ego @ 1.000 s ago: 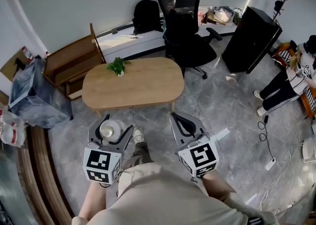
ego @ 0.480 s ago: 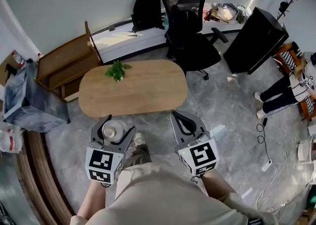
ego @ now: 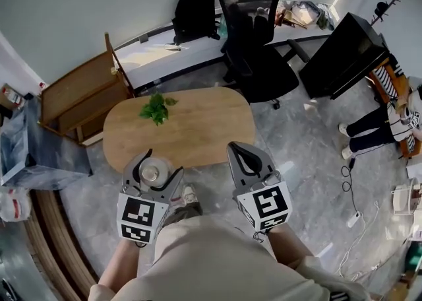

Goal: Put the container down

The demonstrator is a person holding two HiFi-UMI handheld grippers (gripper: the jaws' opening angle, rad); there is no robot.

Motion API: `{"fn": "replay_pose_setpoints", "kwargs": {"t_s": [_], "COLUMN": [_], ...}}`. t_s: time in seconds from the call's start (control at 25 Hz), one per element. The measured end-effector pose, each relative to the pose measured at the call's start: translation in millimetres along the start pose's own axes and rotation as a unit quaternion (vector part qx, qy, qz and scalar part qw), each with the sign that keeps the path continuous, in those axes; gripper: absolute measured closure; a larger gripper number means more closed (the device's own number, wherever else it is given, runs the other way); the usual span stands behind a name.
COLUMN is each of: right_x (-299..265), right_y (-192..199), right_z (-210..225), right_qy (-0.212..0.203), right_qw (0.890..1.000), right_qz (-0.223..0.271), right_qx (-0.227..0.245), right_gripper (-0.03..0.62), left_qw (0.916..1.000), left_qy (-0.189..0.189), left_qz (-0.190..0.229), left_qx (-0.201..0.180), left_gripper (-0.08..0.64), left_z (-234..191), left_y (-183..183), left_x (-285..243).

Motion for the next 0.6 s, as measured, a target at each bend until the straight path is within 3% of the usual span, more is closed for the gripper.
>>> {"fn": "replay_pose_setpoints", "kwargs": {"t_s": [0.28,0.6], "right_x": [-52,-79], "right_y": [-15,-15], "right_z": [18,36], "right_qy": [0.016,0.029], "right_qw": [1.000,0.999], "right_qz": [-0.011,-0.019], "right_qx": [-0.003,-0.006], "right_gripper": [0.596,0.595], "left_qw": [0.9998,0.9998], "left_qy": [0.019,0.020], "left_qz": [0.000,0.001], "left_qx": [-0.008,-0.001], "left_gripper": [0.225,0.225], "left_z": [-43,-62], "left_y": [-27,-36], "left_x": [-34,-57]}}
Point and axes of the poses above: the fingertips, and each gripper's own axes: x backward along the fingers, z to its right, y out of its underside, the point moved 6 cm from there along x, backward along the fingers, and after that the axes turned 9 degrees about x, right-handed, at the moved point
